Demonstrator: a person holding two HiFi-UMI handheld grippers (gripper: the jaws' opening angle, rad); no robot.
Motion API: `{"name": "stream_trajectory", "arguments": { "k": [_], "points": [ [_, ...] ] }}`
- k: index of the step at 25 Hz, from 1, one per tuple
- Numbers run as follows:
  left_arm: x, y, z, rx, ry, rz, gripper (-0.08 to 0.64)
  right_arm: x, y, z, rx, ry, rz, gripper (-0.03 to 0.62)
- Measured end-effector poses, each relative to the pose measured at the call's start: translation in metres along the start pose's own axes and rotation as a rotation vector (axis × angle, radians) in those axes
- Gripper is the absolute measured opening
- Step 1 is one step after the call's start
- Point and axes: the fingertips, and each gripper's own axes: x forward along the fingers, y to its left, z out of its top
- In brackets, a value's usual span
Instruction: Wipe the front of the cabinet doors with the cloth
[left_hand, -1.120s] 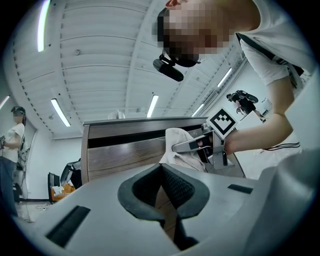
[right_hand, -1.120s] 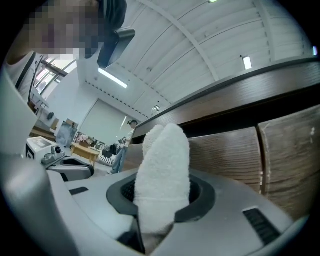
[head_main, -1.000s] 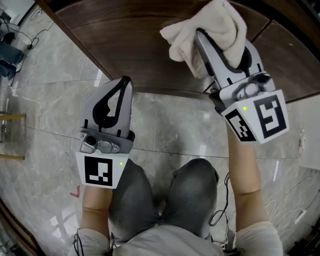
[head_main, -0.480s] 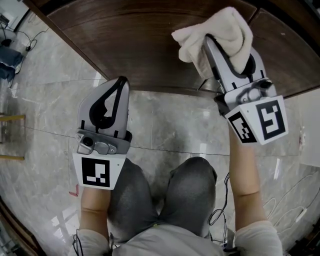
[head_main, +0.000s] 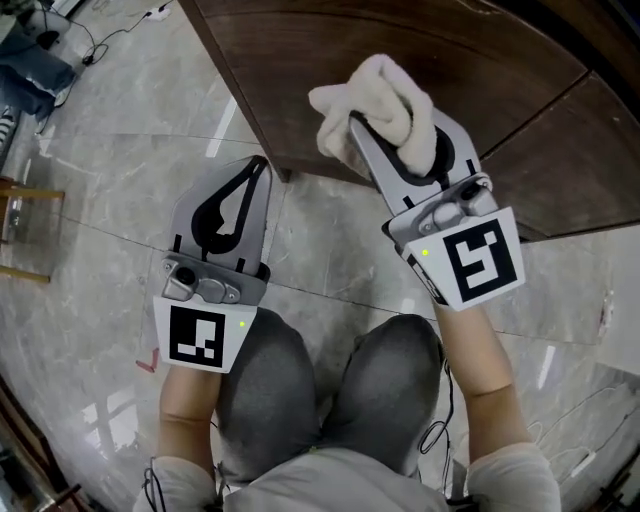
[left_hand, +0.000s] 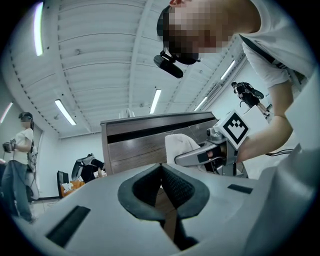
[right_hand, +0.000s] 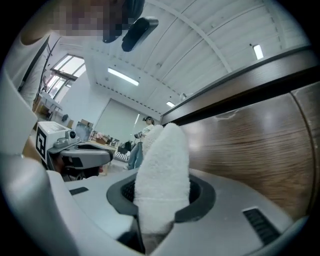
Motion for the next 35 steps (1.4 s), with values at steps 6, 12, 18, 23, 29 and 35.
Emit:
{"name": "stream_trajectory", "arguments": {
  "k": [6, 12, 18, 23, 29, 35],
  "points": [
    [-0.033, 0.046, -0.022, -0.021, 0.016, 0.056, 0.018, 0.075, 0.052, -0.019, -0.019, 0.04, 0.083, 0.135],
    [-0.049, 0.073, -0.049, -0.031, 0.011, 0.069, 0.018, 0.121, 0.076, -0.052, -0.062, 0.092, 0.103, 0.135],
    [-0.06, 0.084, -0.074, -0.088, 0.013, 0.085, 0.018, 0.148, 0.09, -0.077, -0.122, 0.123, 0.128, 0.135],
    [-0.064, 0.086, -0.082, -0.096, 0.01, 0.091, 0.018, 0.155, 0.093, -0.097, -0.077, 0.165, 0.102, 0.135],
    [-0.06, 0.071, -0.074, -0.082, 0.006, 0.088, 0.018, 0.135, 0.075, -0.097, -0.069, 0.16, 0.074, 0.135],
    [-0.059, 0.065, -0.071, -0.076, 0.005, 0.081, 0.018, 0.118, 0.057, -0.098, -0.058, 0.162, 0.034, 0.135]
  ]
}}
